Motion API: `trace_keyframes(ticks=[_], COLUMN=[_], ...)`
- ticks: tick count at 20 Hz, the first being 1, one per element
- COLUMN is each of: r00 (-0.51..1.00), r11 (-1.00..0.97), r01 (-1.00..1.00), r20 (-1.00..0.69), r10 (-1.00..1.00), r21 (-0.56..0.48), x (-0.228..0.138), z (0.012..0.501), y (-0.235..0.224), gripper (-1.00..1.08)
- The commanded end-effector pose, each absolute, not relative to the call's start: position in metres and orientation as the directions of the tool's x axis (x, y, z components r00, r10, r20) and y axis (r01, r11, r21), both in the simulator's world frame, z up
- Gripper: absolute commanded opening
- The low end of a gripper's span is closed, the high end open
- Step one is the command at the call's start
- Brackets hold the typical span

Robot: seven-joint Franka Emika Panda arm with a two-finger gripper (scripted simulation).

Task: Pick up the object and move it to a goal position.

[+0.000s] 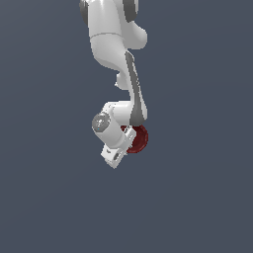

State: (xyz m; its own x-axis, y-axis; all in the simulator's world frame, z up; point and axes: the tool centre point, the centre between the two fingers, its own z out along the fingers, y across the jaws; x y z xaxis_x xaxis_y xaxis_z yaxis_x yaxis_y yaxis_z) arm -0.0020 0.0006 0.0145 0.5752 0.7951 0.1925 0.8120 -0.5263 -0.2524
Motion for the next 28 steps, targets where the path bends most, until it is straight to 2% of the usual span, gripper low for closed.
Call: trace_keyframes(ticks=[1,14,28], r00=[0.532,0.304,0.010], r11=[-0.496,-0.390,-0.312], r01=[0.846,0.917,0.878], r20=[0.258,0.494,0.638], r10=[0.807,0.814,0.770], r21=[-0.194,0.078,0.363], x=[0.015,0.072,0.117], z=[0.016,0.032,0.069], y=[0.012,0.027,0.044], gripper=[-1.00,-1.00,-1.00])
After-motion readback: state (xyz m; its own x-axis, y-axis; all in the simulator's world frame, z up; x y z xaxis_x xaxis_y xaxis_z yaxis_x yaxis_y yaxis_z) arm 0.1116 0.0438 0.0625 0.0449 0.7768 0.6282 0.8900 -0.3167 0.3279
